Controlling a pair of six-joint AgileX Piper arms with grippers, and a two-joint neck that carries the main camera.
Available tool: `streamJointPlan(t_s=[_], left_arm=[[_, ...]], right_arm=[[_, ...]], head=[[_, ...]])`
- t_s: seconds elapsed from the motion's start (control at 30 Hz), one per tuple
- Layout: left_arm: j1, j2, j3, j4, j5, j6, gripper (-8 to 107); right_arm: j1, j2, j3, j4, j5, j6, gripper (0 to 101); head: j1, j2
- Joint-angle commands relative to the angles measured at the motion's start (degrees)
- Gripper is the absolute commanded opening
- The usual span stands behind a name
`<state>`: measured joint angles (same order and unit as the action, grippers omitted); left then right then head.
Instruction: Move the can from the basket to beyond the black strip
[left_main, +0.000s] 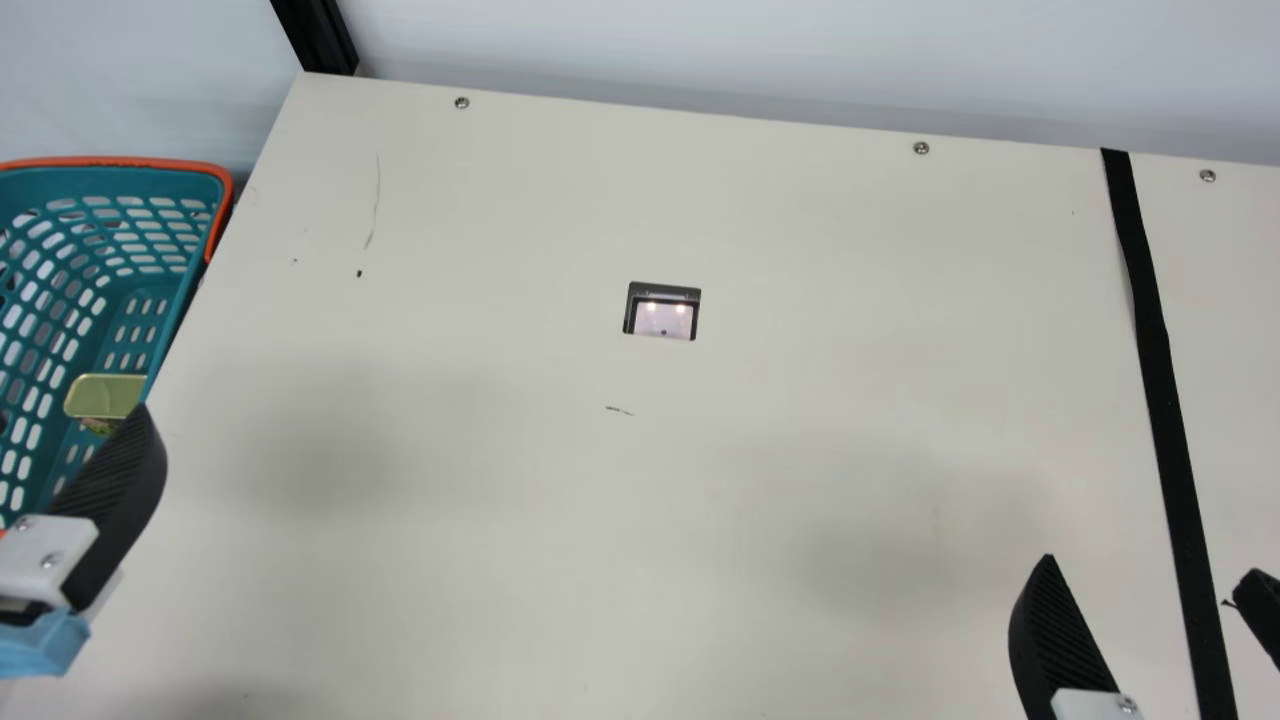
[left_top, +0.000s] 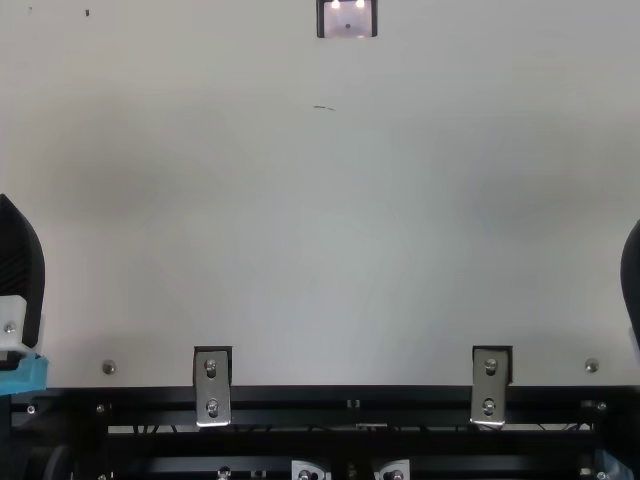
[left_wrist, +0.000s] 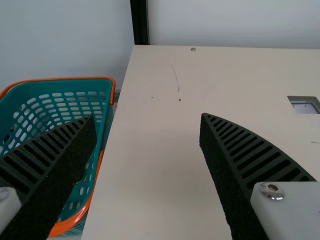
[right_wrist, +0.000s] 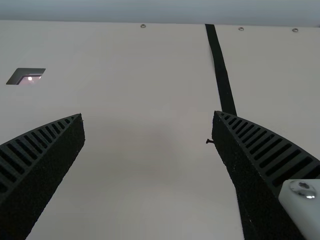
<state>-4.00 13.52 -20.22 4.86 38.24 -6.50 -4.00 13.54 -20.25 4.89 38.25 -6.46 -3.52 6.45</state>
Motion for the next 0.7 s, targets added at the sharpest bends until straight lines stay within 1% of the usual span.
streamJointPlan(t_s=[0.0, 0.4, 0.67], left_arm=[[0.0, 0.0, 0.0, 0.0, 0.0, 0.0, 90], [0.0, 0.0, 0.0, 0.0, 0.0, 0.0, 90], [0.0, 0.0, 0.0, 0.0, 0.0, 0.0, 90]], right_arm=[[0.0, 0.0, 0.0, 0.0, 0.0, 0.0, 101], [0.0, 0.0, 0.0, 0.0, 0.0, 0.0, 101], [0.0, 0.0, 0.0, 0.0, 0.0, 0.0, 101]], head=[[0.0, 1.4], [0.0, 1.8], [-0.4, 6.8]])
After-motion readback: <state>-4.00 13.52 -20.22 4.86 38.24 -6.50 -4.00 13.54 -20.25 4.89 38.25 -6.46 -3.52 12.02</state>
